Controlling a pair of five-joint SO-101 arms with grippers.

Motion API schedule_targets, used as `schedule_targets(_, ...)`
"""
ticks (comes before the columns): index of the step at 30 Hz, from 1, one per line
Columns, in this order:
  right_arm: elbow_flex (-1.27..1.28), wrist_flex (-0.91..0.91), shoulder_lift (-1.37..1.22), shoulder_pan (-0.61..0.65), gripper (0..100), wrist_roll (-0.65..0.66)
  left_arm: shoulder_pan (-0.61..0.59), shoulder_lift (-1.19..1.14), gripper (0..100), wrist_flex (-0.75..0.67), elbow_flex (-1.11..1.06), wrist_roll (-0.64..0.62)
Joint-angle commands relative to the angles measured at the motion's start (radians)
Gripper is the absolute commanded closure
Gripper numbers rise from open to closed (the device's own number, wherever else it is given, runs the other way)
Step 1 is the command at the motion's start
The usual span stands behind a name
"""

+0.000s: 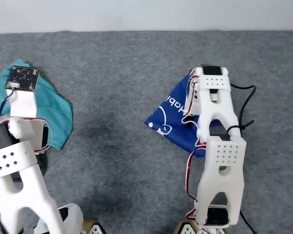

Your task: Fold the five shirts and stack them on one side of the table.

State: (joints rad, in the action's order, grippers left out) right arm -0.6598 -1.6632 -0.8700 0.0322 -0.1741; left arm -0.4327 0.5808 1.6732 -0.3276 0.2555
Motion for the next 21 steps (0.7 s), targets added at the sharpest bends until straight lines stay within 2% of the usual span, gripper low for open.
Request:
schedule_targets(1,-0.098,-0.091,-0.008,-0.044,99.1,0.112,0.0,0.023,100,-0.021,0.002,0.009)
schedule_targets(6,-0.224,-0.134,-0.001,-0.222,98.9,0.338,-0.003,0.023,100,-0.021,0.002,0.009)
schedule_targets(14,-0.239,-0.133,0.058,-0.484,98.9,0.753,0.0,0.023,100,-0.021,0.001,0.009)
schedule_targets(21,-0.242,-0.07,0.068,-0.679,98.9,0.984,0.0,0.023,100,-0.021,0.001,0.009)
